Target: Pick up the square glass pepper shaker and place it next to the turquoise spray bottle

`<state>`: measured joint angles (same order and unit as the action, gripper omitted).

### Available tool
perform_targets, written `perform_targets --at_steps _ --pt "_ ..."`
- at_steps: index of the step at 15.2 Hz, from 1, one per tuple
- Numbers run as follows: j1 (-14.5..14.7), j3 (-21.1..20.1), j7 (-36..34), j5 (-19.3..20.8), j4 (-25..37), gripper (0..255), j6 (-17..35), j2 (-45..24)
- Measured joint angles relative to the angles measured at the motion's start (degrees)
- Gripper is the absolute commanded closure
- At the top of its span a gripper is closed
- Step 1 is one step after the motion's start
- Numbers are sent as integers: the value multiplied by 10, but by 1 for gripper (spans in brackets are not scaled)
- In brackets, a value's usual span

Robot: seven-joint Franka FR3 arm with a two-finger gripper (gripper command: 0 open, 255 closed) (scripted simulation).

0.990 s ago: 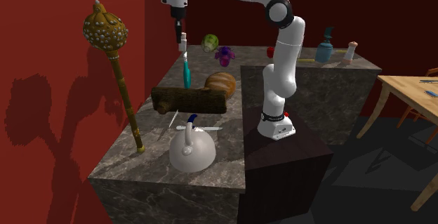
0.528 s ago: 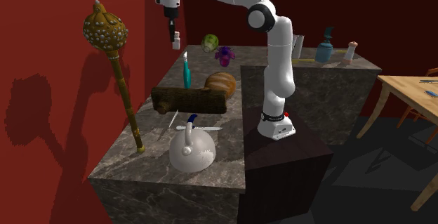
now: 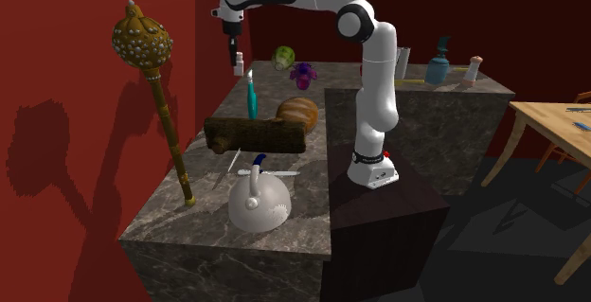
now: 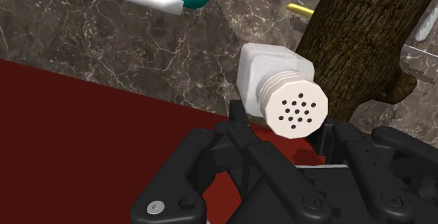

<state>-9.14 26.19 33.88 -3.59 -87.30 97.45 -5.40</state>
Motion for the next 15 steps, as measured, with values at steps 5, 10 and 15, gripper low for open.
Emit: perform_targets --at_steps 5,10,15 --pt "3 -2 -3 5 -53 255 43 11" --pt "4 -2 -2 6 -93 255 81 14" --pt "5 -3 -1 6 -131 255 118 14"
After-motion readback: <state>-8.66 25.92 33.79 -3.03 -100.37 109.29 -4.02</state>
